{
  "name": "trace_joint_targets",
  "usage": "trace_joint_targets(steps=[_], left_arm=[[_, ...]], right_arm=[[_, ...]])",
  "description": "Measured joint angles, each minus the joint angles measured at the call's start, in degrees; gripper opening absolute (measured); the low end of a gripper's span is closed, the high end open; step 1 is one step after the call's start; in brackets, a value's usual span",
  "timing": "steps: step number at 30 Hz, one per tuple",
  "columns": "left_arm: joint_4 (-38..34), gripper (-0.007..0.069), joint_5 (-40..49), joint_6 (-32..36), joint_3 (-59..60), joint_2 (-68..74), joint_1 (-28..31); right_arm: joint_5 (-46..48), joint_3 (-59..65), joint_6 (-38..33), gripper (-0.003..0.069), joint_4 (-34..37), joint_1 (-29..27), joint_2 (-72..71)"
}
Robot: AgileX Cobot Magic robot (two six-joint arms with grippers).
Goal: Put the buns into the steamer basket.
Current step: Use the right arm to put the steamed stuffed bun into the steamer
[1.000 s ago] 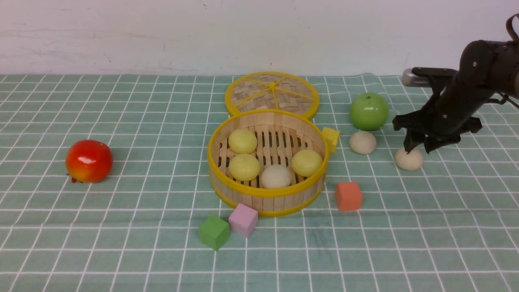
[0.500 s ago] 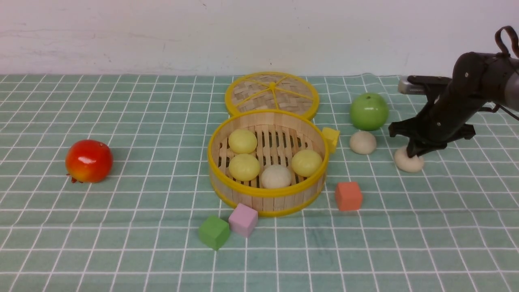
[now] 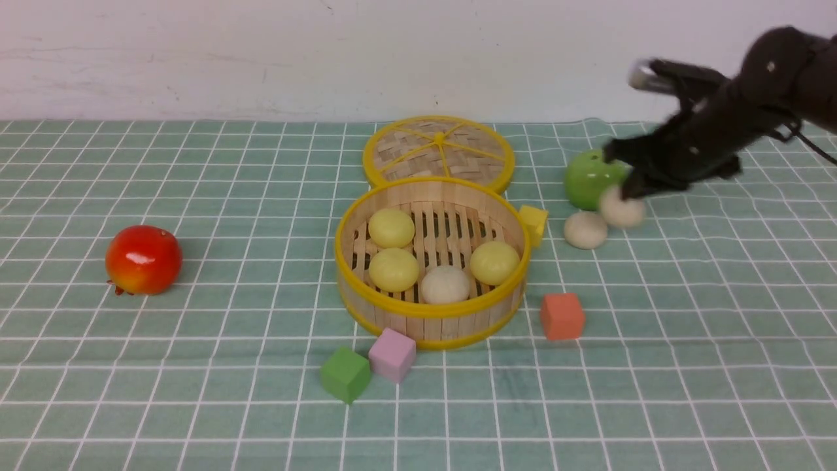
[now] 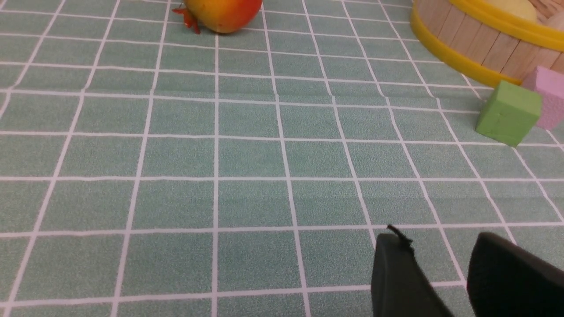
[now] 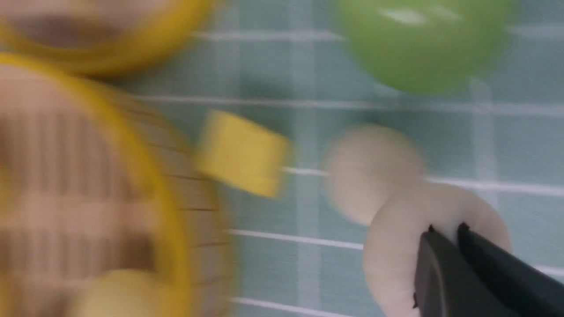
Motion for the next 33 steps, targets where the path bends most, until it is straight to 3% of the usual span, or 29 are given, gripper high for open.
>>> trace_joint_targets(steps=[6,12,27,33], left_arm=[[0.00,0.0238,0.00,0.00,0.00,0.00,0.00],[0.00,0.0238,0.00,0.00,0.00,0.00,0.00],[0.00,0.0238,0.00,0.00,0.00,0.00,0.00],[0.00,0.0238,0.00,0.00,0.00,0.00,0.00]], right_arm=[[-3.43,0.00,-8.49,0.0001,10.41,8.64,-0.42],[-7.98,0.00,-12.79,0.0001,12.88,13.82,1.96],[-10.60,0.00,-13.66,0.0006,12.24,15.65,8.55],[-10.75,0.00,-13.66,0.0075,12.24,15.65,8.55]])
